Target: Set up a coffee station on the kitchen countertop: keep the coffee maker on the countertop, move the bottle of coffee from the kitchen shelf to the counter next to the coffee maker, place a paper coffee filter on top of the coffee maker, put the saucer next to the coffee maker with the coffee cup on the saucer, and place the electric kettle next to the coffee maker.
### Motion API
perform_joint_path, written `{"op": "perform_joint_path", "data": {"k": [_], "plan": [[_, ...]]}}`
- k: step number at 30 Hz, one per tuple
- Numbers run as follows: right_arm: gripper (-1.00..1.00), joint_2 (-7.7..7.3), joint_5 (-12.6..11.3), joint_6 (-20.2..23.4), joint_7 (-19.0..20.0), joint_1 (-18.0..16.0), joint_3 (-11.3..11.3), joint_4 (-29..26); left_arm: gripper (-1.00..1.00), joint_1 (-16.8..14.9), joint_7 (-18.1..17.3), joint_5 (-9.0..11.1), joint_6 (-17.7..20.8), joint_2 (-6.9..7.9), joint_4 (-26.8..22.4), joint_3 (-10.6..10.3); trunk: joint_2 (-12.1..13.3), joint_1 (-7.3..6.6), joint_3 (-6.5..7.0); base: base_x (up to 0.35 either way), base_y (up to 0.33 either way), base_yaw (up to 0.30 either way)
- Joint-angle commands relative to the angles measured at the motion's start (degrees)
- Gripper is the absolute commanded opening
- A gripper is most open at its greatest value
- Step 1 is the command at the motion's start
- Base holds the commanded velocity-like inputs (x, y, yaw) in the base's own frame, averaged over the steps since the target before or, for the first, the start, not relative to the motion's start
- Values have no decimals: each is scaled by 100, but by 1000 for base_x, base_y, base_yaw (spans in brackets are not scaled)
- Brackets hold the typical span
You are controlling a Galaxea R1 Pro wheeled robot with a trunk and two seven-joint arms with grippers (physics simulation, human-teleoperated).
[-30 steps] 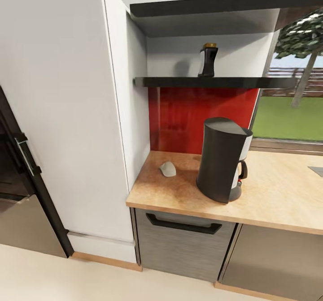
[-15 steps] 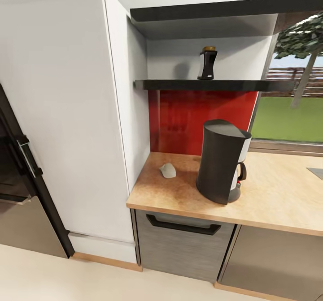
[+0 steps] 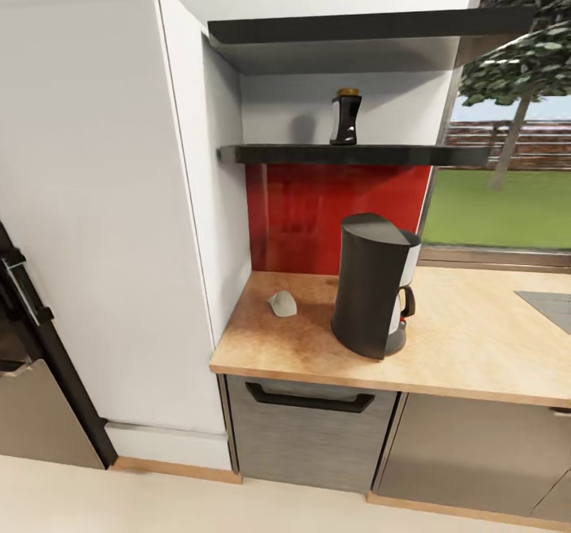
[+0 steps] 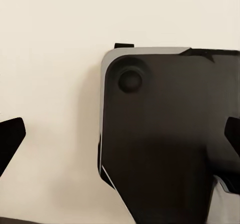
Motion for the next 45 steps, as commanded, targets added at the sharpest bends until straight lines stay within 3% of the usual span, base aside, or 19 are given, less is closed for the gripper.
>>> {"op": "perform_joint_path", "data": {"k": [1,28,32,33,35,41,45], "plan": [[100,1,-2,-17,0,-4,-2,2,100,0,5,31,-11,-1,-5,-3,34,-21,10,0,0,-7],[100,6,-2,-17,7,-2,-2,-1,100,9,19,22,0,57,-5,-3,1117,-614,495,0,0,0],[100,9,-2,-17,8,-2,-2,-5,100,9,22,22,5,59,-5,-3,1117,-614,495,0,0,0],[100,-48,27,-5,8,-3,6,-521,100,1,25,28,7,158,-5,-3,1117,-614,495,0,0,0],[100,-56,46,11,-2,-8,17,-1460,100,0,30,39,7,191,-5,-1,1117,-614,495,0,0,0],[100,-9,66,6,26,-13,130,-2705,100,0,24,45,-1,190,-5,5,1117,-614,495,0,0,0],[100,-1,68,-4,27,-22,533,-3581,100,1,23,41,5,187,1,-1,1117,-614,495,0,0,0]]}}
